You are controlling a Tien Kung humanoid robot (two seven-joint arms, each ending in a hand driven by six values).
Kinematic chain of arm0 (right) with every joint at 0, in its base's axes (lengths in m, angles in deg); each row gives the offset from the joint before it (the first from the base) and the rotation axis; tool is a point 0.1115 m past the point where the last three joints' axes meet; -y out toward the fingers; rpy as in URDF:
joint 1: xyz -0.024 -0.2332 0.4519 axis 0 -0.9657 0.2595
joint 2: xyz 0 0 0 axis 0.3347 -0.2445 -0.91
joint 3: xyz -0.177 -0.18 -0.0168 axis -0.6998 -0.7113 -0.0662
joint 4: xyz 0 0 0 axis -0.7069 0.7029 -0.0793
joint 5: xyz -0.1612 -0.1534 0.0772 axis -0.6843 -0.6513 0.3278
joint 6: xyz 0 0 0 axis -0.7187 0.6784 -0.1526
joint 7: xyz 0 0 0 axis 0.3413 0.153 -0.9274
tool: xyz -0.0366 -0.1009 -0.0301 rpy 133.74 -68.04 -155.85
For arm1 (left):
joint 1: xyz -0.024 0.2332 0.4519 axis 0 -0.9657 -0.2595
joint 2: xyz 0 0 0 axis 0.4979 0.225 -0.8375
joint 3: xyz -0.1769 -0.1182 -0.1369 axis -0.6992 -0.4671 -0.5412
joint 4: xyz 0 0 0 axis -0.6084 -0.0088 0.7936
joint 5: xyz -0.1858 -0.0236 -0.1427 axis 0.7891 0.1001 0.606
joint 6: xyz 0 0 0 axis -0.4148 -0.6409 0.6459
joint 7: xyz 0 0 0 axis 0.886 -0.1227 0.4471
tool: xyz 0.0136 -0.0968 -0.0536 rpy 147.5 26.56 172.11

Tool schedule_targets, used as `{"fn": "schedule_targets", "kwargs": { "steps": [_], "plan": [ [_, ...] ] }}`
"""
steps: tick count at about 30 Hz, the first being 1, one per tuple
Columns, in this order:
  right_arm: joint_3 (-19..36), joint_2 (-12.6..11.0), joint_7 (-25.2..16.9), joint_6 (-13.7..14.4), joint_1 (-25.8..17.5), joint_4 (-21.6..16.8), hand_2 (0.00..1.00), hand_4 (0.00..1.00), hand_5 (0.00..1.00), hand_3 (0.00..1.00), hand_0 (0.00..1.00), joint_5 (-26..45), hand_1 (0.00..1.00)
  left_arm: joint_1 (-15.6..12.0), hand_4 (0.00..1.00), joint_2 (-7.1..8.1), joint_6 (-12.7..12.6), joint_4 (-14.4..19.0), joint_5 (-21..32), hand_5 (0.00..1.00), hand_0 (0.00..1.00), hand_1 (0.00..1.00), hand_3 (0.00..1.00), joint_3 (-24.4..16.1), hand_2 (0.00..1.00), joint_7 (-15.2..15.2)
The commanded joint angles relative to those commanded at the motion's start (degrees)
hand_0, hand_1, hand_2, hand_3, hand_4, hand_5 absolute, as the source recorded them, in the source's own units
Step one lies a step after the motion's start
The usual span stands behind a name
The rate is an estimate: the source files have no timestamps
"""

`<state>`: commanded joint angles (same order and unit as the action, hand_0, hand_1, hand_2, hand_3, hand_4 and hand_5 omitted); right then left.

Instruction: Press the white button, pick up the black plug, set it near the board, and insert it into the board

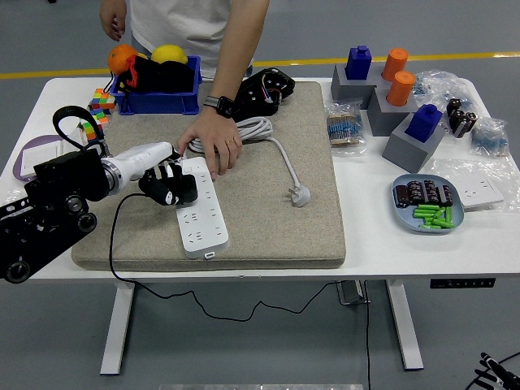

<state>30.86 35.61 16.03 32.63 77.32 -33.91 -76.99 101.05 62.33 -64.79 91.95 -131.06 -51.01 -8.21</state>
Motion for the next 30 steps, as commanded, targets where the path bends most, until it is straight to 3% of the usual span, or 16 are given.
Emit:
{"fn": "schedule_targets", "kwargs": {
  "steps": [16,30],
  "plan": [
    [0.2,-0.1,0.0,-0.1,-0.1,0.0,0.618,0.719,0.463,0.617,0.773,-0.1,0.602,1.9,0.661,-1.04,0.3,-1.4,-0.4,0.002,0.348,0.316,0.322,1.8,0.259,-0.6],
    [0.5,-0.1,0.0,-0.1,-0.2,0.0,0.618,0.718,0.464,0.617,0.774,-0.2,0.603,3.8,0.655,-1.57,1.7,-2.7,-1.8,0.002,0.328,0.304,0.315,5.3,0.253,-3.5]
  ]
}}
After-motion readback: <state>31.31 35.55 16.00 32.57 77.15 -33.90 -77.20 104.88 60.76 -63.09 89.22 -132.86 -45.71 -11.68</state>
